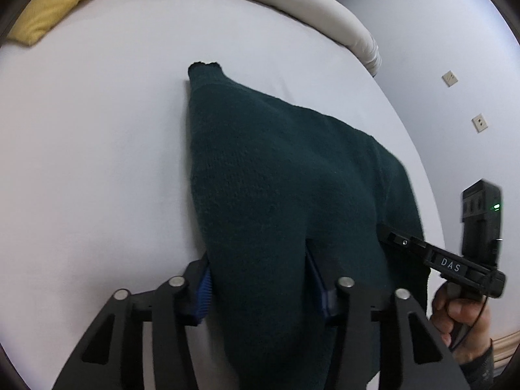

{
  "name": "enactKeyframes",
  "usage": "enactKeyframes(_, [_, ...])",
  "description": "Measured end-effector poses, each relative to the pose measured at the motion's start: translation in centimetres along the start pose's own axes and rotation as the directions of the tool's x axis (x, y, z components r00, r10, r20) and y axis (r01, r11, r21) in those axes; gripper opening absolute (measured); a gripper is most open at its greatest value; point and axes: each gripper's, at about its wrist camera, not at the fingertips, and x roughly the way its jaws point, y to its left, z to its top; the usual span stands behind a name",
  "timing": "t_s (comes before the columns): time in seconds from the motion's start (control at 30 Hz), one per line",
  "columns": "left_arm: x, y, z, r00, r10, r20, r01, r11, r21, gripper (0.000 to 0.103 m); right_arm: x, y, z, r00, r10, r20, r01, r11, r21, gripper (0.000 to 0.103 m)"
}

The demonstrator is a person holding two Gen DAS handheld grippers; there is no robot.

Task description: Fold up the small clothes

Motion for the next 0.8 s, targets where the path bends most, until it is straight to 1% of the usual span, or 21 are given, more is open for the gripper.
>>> enactKeyframes(0.07, [-1.3,-0.4,-0.3,1.000,0.008,0.001,-0.008,1.000,0.015,0.044,-0.9,1.9,-0.2,0.997,-0.078,0.020,0.079,0.996,-0.041,0.023])
enactKeyframes(0.13, [-3.0,-0.6,-0.9,1.000,0.018,0.013,-0.019,0.999,0.041,0.044,-2.4,3.3,-0.7,0.994,-0.097,0.050,0.100,0.993,-0.064,0.022])
enactKeyframes(0.27, [-8.4,-0.1,-3.5,0.998,0.034,0.054,-0.038,0.996,0.082,0.043,-6.6,7.1,-2.8,0.996,0.000,0.091,0.009,0.995,-0.097,0.022])
enactKeyframes(0.37, [-12.2,1.3,-5.8,0.998,0.032,0.055,-0.037,0.995,0.089,0.043,-8.9,9.6,-5.7,0.993,0.066,0.097,-0.052,0.988,-0.142,0.022])
enactKeyframes(0.43, [-14.2,2.4,-7.3,0.998,0.040,0.048,-0.044,0.994,0.097,0.044,-9.7,11.8,-7.8,0.989,0.124,0.085,-0.109,0.981,-0.159,0.022])
enactKeyframes(0.5, [-16.1,3.6,-9.0,0.998,0.052,0.046,-0.057,0.993,0.103,0.044,-9.7,13.2,-9.5,0.983,0.174,0.060,-0.163,0.974,-0.155,0.022])
enactKeyframes(0.6, [-17.6,5.5,-10.7,0.996,0.080,0.049,-0.085,0.992,0.097,0.044,-9.0,14.7,-12.2,0.978,0.210,0.019,-0.204,0.965,-0.164,0.022])
enactKeyframes(0.63, [-18.1,6.6,-11.6,0.995,0.087,0.046,-0.091,0.992,0.087,0.044,-8.6,15.1,-12.9,0.976,0.217,0.008,-0.213,0.963,-0.167,0.022])
enactKeyframes(0.7, [-18.3,8.3,-12.5,0.994,0.099,0.039,-0.101,0.993,0.058,0.044,-7.1,17.3,-14.5,0.974,0.227,-0.019,-0.227,0.961,-0.159,0.022])
enactKeyframes(0.77, [-17.6,9.1,-12.7,0.993,0.109,0.045,-0.112,0.992,0.065,0.044,-5.4,19.0,-15.5,0.976,0.217,-0.029,-0.219,0.960,-0.176,0.022])
enactKeyframes(0.8, [-17.3,9.5,-12.8,0.993,0.108,0.047,-0.111,0.992,0.066,0.044,-4.6,20.5,-15.9,0.977,0.210,-0.027,-0.211,0.959,-0.188,0.022])
